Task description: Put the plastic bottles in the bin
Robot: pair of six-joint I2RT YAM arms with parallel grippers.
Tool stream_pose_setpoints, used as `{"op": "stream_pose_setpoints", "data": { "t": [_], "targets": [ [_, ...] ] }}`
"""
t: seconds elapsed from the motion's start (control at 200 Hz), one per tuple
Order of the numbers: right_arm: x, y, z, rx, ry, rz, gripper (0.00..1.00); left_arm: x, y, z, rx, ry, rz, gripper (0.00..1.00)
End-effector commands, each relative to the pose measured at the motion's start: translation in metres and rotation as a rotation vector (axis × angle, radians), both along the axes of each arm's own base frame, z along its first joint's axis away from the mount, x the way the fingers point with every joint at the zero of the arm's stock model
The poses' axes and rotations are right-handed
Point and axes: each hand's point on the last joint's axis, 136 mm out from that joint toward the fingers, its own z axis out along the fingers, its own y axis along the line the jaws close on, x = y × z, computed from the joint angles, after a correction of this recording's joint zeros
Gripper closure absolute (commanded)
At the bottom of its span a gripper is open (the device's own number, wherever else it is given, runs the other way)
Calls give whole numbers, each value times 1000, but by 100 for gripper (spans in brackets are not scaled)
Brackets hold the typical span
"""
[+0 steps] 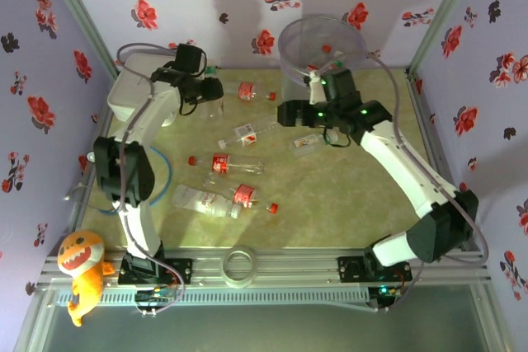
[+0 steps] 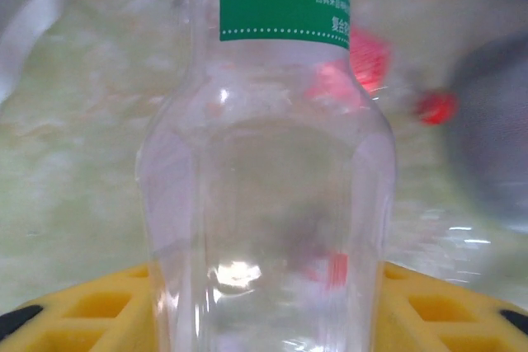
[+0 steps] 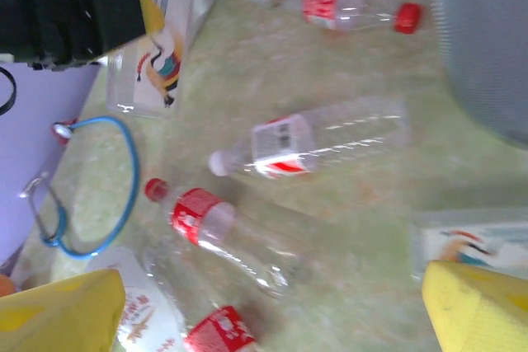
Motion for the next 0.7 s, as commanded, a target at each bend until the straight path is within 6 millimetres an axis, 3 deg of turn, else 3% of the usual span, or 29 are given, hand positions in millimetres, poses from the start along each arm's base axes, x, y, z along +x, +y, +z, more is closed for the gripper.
{"op": "stream_pose_setpoints", "data": {
  "t": [0.0,0.105,0.33,0.595,0.695],
  "targets": [
    [14,38,6,108,-27,27,7,-9,-39,29,-356,-11,-27,47],
    [23,59,-3,136,-5,42,8,-20,-50,42,-497,-12,-18,48],
    [36,94,-12,157,0,62,8,-43,-63,44,-645,-34,39,49],
    [39,126,-33,189,57,81,10,-49,-72,44,-735,-71,75,48],
    [43,130,-42,161,61,74,11,-52,-75,44,-750,-71,75,48]
  ]
}}
